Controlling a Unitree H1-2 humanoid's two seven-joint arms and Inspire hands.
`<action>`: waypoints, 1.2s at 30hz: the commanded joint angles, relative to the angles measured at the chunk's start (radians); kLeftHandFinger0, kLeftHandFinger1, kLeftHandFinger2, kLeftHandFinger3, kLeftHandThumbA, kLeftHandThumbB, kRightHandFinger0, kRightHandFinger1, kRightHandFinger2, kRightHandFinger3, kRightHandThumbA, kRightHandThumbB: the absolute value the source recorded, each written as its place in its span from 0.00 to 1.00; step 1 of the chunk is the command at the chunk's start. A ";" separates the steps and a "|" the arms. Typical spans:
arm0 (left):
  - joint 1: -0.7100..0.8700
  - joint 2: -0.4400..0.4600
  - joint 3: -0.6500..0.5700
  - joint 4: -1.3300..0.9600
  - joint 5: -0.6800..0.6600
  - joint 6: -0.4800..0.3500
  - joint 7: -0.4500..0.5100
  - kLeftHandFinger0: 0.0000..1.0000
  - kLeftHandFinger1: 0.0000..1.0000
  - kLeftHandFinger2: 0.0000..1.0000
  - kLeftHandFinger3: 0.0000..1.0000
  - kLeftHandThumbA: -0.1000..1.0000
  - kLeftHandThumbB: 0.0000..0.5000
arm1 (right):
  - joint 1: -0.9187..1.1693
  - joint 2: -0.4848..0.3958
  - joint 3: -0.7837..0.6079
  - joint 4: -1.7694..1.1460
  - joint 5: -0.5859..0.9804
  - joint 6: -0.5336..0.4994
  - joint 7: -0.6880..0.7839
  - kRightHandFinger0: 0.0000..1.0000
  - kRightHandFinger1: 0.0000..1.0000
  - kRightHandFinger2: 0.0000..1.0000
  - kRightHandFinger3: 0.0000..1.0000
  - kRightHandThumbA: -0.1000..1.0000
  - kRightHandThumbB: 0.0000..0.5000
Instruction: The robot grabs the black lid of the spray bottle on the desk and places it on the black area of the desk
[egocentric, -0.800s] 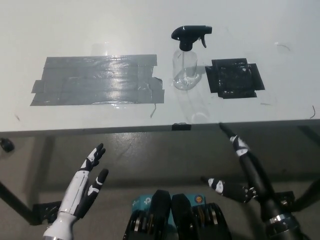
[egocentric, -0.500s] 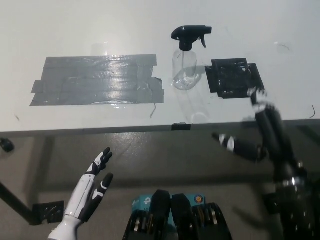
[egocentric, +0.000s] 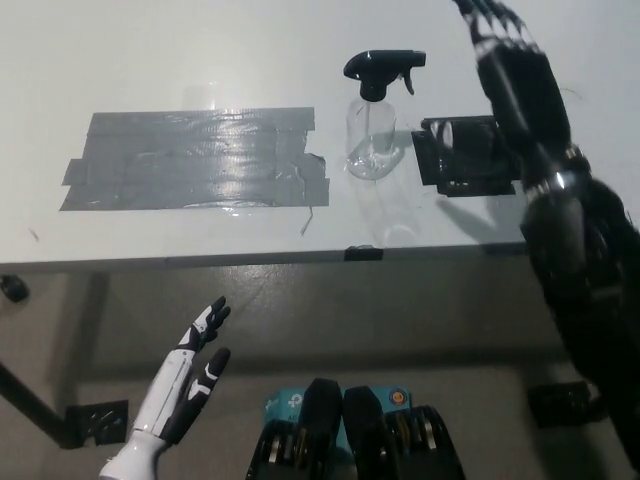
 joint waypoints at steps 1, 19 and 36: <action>-0.018 0.011 -0.005 -0.008 0.012 -0.039 -0.003 1.00 1.00 1.00 1.00 1.00 0.24 | -0.126 -0.013 0.052 0.082 -0.107 0.081 0.033 1.00 1.00 1.00 1.00 1.00 1.00; -0.034 0.015 -0.016 -0.021 0.069 -0.026 0.000 1.00 1.00 1.00 1.00 1.00 0.27 | -0.357 0.047 0.171 0.554 -0.100 0.088 -0.054 1.00 1.00 1.00 1.00 1.00 1.00; -0.044 0.011 -0.013 -0.051 0.071 0.012 -0.016 1.00 1.00 1.00 1.00 1.00 0.30 | -0.388 0.091 0.183 0.624 -0.081 0.099 -0.071 1.00 1.00 1.00 1.00 1.00 1.00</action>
